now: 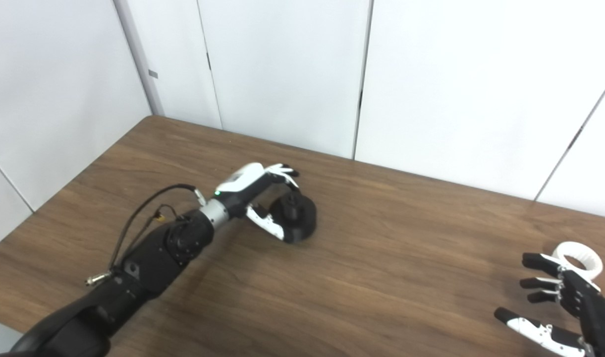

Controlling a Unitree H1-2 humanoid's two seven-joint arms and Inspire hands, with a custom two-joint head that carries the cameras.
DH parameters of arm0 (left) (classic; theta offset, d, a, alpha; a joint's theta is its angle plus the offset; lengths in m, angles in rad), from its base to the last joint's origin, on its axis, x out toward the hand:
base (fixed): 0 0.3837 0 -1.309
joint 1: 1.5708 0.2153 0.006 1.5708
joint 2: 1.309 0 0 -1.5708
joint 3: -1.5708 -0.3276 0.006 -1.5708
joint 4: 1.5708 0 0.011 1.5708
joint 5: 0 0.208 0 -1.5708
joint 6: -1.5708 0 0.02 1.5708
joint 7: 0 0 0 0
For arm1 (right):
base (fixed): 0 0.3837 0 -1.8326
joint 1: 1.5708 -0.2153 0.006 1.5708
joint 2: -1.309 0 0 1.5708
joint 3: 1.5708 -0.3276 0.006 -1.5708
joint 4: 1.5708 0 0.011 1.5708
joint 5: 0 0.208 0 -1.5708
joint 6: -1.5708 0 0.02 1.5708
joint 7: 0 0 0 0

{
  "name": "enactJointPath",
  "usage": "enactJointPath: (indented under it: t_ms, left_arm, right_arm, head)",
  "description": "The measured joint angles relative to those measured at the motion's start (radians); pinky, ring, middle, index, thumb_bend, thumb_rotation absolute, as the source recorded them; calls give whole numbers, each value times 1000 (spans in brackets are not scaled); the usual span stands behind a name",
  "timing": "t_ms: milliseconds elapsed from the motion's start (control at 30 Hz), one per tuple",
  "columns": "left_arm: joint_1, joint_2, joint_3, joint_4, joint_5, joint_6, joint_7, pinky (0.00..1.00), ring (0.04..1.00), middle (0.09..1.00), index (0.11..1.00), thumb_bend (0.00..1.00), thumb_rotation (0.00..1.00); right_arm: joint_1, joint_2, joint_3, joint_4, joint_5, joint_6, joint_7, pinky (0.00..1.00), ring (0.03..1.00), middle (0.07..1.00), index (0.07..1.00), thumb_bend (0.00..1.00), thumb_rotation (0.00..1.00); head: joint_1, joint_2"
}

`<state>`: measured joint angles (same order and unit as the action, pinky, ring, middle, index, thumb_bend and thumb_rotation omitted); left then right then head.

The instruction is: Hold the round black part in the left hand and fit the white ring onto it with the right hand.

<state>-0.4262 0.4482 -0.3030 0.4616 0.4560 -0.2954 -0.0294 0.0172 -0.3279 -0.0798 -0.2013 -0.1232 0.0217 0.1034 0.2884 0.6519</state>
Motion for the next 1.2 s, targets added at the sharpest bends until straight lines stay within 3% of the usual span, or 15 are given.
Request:
enactJointPath:
  t_ms: [267, 667, 700, 767, 800, 833, 900, 1067, 1200]
  left_arm:
    - [17, -38, -81, -78, 5, -64, -56, 965, 1000, 923, 486, 522, 76]
    - [48, -95, -167, -188, 15, -70, -124, 979, 1000, 928, 486, 520, 78]
    - [49, -99, -177, -196, 20, -71, -130, 978, 1000, 926, 486, 520, 79]
    - [54, -109, -191, -199, 21, -75, -130, 968, 1000, 914, 485, 520, 79]
    - [53, -118, -202, -199, 26, -79, -130, 963, 1000, 910, 485, 520, 79]
    - [51, -128, -213, -199, 33, -87, -130, 959, 1000, 907, 485, 520, 79]
    - [61, -145, -224, -198, 34, -113, -125, 957, 999, 904, 485, 520, 78]
    - [63, -158, -237, -193, 47, -134, -118, 965, 999, 906, 484, 520, 78]
    - [63, -155, -237, -192, 56, -140, -115, 955, 999, 909, 483, 520, 77]
  right_arm:
    - [-2, 0, 0, -5, 0, 0, 0, 524, 623, 742, 724, 688, 123]
    - [-2, 0, 0, -33, -4, 9, 0, 525, 620, 738, 727, 680, 131]
    - [-6, 0, 5, -10, -11, -23, -4, 527, 627, 748, 737, 673, 151]
    - [-59, 9, 28, 166, -34, -143, -28, 469, 626, 779, 766, 653, 403]
    - [-85, 20, 32, 262, -49, -154, -40, 439, 623, 788, 770, 660, 493]
    - [-87, 30, 32, 297, -50, -163, -60, 419, 620, 795, 771, 671, 562]
    - [-77, 41, 35, 250, -55, -174, -64, 413, 622, 795, 770, 688, 608]
    - [-60, 40, 34, 139, -55, -114, -36, 439, 625, 782, 756, 667, 542]
    - [-40, 36, 25, 78, -54, -58, -25, 468, 633, 782, 754, 616, 420]
  head:
    - [-6, 5]
    - [-20, 14]
    - [-26, 18]
    - [-26, 18]
    - [-31, 21]
    - [-31, 21]
    - [-34, 25]
    - [-55, 34]
    - [-78, 40]
